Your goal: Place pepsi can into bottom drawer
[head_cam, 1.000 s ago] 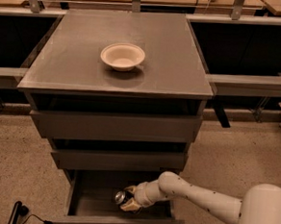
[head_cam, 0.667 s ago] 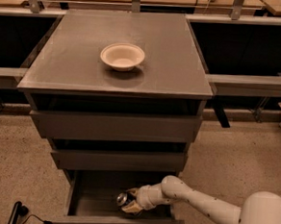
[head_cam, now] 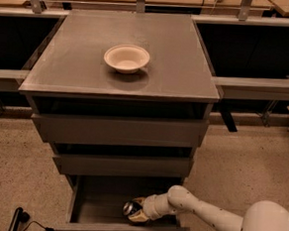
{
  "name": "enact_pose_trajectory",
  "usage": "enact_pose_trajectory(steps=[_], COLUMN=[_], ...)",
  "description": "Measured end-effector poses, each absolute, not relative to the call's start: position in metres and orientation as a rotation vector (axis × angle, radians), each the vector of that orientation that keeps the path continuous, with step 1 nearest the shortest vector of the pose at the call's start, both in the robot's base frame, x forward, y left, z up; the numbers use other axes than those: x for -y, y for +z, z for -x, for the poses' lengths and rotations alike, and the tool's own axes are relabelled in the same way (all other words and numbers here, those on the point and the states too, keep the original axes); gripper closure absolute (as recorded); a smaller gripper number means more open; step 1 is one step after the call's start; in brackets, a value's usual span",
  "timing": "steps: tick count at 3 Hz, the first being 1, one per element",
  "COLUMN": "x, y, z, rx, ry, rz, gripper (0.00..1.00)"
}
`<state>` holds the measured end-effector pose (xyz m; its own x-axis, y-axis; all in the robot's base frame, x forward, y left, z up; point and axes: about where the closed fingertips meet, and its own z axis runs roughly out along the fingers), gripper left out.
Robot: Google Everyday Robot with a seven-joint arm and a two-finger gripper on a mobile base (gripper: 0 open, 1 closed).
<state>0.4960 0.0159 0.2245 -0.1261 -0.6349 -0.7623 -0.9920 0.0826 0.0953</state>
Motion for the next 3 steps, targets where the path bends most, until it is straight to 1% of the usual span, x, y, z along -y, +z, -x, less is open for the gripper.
enact_pose_trajectory(steps=[1, 3], x=[-0.0143, -0.0179], y=[0.2081, 0.2072], z=[-0.4895, -0.4866], rx=[-1.866, -1.861], ry=[0.875, 0.883], rz=[1.573, 1.578], gripper=[0.75, 0.28])
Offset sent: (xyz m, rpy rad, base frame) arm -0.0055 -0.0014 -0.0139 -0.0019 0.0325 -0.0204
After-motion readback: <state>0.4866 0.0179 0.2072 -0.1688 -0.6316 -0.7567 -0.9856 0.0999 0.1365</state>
